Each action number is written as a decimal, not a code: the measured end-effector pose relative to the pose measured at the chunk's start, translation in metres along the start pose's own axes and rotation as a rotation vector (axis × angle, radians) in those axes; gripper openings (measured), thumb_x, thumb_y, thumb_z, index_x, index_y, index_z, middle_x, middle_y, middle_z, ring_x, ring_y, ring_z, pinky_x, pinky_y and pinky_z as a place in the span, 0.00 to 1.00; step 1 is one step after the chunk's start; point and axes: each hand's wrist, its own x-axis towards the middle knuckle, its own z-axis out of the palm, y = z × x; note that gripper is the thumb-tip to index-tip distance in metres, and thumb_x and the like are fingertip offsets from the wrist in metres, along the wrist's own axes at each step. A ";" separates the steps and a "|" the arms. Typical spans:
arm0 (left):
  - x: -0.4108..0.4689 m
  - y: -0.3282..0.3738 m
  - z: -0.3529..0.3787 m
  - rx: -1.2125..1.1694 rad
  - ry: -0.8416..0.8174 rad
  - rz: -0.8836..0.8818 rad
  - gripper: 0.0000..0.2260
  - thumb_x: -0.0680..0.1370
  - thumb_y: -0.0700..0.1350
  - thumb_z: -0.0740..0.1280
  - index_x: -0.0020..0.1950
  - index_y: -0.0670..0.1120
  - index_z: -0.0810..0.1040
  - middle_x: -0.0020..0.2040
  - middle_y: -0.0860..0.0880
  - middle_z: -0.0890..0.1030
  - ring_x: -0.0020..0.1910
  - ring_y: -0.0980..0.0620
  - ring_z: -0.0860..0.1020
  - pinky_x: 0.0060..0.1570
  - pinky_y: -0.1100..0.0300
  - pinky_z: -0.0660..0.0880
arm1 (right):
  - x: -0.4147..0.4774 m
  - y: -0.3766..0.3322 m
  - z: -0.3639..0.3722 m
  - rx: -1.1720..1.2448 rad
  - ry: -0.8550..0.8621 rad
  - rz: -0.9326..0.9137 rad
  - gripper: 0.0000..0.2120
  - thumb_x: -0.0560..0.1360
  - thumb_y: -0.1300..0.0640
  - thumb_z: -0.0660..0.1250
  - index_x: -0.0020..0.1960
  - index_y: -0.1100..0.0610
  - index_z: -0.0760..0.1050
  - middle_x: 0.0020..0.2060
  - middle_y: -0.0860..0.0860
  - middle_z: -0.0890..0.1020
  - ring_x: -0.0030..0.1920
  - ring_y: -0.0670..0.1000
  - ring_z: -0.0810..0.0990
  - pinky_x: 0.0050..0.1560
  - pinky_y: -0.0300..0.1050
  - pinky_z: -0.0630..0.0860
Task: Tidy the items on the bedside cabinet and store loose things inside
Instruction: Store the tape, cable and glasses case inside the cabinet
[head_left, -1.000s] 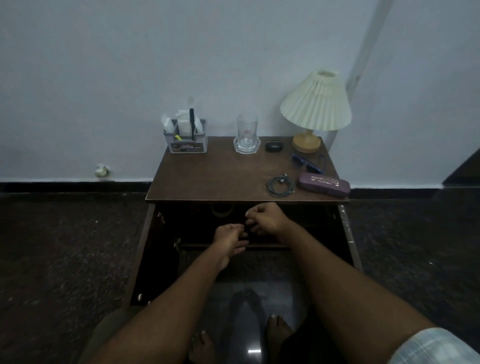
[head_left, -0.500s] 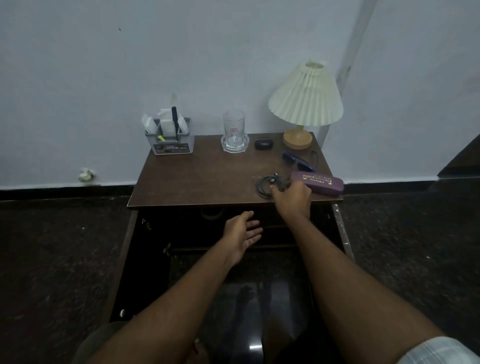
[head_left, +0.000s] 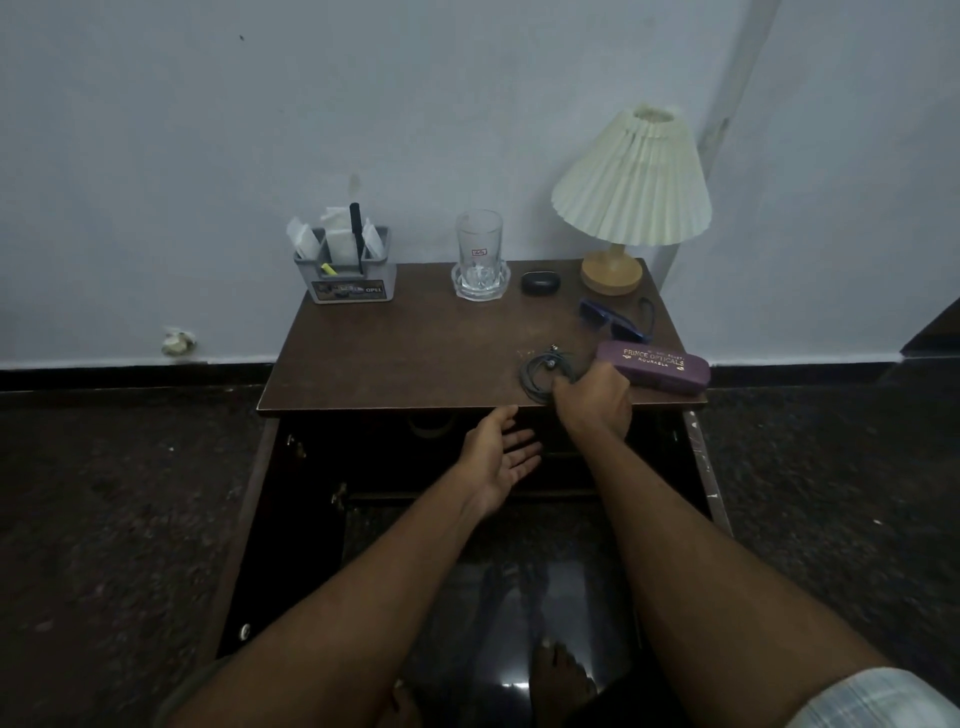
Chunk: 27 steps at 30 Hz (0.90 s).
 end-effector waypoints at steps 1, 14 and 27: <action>0.001 0.001 -0.001 -0.009 -0.001 0.000 0.24 0.80 0.50 0.66 0.73 0.42 0.68 0.68 0.38 0.75 0.66 0.37 0.76 0.55 0.49 0.77 | 0.000 0.000 -0.001 0.002 -0.013 -0.001 0.14 0.69 0.47 0.73 0.49 0.55 0.79 0.46 0.54 0.84 0.46 0.56 0.84 0.45 0.56 0.83; -0.004 0.008 -0.002 -0.071 -0.067 0.017 0.24 0.79 0.51 0.64 0.71 0.39 0.71 0.64 0.38 0.79 0.65 0.40 0.77 0.71 0.49 0.70 | -0.001 0.002 -0.009 0.057 -0.174 -0.083 0.12 0.68 0.56 0.74 0.49 0.61 0.83 0.47 0.58 0.85 0.49 0.57 0.84 0.41 0.41 0.73; -0.008 0.016 -0.004 -0.176 -0.099 0.002 0.25 0.79 0.51 0.65 0.70 0.37 0.72 0.64 0.36 0.79 0.63 0.41 0.79 0.67 0.51 0.74 | -0.002 -0.003 -0.008 0.007 -0.204 -0.162 0.07 0.66 0.59 0.76 0.42 0.61 0.83 0.39 0.54 0.85 0.40 0.52 0.82 0.38 0.39 0.73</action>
